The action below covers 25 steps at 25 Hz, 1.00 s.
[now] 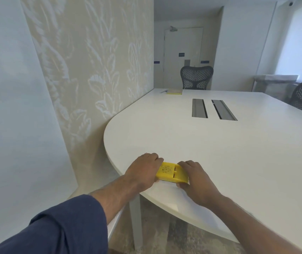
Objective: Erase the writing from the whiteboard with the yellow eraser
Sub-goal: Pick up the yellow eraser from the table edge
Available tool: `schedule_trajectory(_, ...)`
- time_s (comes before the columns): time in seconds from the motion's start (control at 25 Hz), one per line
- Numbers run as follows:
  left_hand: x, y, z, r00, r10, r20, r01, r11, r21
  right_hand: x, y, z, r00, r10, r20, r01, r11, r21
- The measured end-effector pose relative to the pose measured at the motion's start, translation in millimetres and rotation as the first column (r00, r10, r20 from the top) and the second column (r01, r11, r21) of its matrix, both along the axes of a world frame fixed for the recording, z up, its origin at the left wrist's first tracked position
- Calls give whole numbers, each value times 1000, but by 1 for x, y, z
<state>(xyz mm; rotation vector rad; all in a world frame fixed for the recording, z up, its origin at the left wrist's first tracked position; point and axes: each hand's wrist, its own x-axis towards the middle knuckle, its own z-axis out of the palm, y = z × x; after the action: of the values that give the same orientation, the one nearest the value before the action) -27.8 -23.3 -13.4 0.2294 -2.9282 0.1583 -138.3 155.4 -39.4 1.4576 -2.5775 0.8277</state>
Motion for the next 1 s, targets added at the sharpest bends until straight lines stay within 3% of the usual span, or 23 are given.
schedule_trajectory(0.28, 49, -21, 40, 986, 87, -140, -83, 996, 37, 31, -42, 38, 973, 77, -216, -98, 991, -91)
schedule_trajectory(0.52, 115, -41, 82, 928, 127, -351, -161, 985, -67, 84, -93, 79, 922, 173, -346, -264, 936, -233)
schedule_trajectory(0.68, 172, -58, 107, 868, 167, -468, -282, 941, -186, 127, -128, 109, 868, 269, -417, -406, 868, -286)
schedule_trajectory(1.0, 305, -71, 171, 738, 325, -591, -542, 808, -232, 236, -196, 177, 746, 414, -522, -634, 683, -364)
